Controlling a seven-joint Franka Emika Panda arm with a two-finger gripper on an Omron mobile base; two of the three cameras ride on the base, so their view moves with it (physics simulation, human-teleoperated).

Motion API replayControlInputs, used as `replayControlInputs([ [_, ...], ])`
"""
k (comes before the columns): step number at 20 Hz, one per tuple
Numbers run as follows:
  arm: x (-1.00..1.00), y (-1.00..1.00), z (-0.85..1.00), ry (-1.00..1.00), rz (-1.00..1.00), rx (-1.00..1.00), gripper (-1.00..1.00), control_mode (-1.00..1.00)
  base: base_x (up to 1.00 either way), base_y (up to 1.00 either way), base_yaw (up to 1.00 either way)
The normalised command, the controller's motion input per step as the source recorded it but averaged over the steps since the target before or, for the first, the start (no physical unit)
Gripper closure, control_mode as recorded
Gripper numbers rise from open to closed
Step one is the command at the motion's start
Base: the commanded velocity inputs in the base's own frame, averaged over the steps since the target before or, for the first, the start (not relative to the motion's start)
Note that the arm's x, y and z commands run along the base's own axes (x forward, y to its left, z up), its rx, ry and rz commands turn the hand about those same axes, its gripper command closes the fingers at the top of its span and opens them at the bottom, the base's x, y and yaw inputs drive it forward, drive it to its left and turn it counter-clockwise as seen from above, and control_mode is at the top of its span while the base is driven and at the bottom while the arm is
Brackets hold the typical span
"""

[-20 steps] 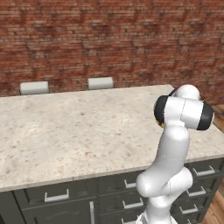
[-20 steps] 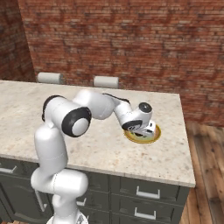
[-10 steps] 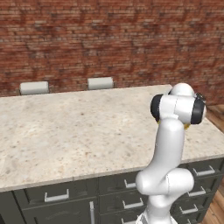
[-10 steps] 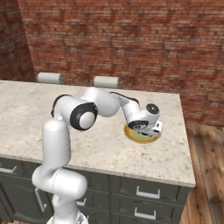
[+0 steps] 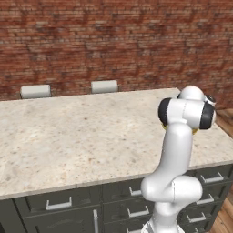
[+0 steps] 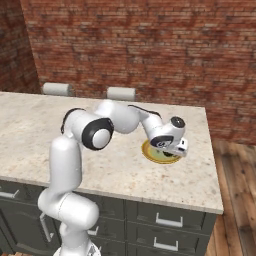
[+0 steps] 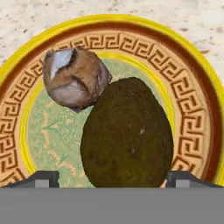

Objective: Pick the avocado and bread from the counter and place them on the plate. Then pick the jam from the cabinet and place it next to the plate. Lastly close the cabinet door.

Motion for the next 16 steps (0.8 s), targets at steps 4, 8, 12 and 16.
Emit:
replayControlInputs([
  [4, -0.01, 0.00, 0.64, 0.02, 0.00, -0.01, -1.00, -1.00, 0.00, 0.00, 0.00],
  [8, -0.23, 0.17, 0.60, 0.00, 0.00, -0.06, -1.00, -1.00, 0.00, 0.00, 0.00],
  [12, -0.42, 0.37, 0.52, 0.00, 0.00, -0.10, -1.00, -1.00, 0.00, 0.00, 0.00],
  [16, -0.68, 0.58, 0.32, 0.00, 0.00, -0.14, -1.00, -1.00, 0.00, 0.00, 0.00],
])
